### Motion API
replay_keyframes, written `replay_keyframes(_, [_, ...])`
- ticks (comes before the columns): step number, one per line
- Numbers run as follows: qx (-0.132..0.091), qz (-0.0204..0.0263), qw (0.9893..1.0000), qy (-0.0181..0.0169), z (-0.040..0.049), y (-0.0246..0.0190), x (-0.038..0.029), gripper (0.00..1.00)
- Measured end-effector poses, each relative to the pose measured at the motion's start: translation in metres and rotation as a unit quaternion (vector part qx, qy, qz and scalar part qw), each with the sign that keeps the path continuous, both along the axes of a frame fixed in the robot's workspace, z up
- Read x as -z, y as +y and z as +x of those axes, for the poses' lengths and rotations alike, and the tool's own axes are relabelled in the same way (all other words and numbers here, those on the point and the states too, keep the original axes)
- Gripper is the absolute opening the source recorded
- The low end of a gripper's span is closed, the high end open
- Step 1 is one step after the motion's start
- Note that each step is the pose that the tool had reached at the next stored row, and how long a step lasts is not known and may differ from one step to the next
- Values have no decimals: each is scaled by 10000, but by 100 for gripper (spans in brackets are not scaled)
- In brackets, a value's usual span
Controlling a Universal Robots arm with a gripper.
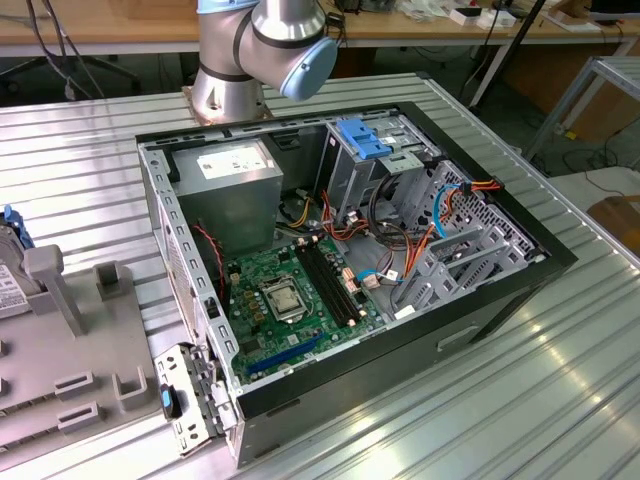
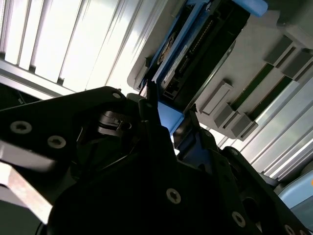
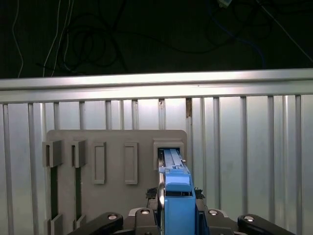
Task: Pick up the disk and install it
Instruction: 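Pick up the disk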
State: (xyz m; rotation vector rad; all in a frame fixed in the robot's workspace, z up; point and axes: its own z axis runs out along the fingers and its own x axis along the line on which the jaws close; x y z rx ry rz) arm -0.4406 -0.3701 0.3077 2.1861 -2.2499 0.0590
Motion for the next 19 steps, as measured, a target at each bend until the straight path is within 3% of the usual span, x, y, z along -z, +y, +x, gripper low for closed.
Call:
replay_keyframes(1, [0, 0, 10000, -1, 0, 0, -2, 36])
replay_keyframes(13, [0, 0, 10000, -1, 0, 0, -412, 36])
replay_keyframes(19, [0, 0, 10000, 0, 0, 0, -548, 36])
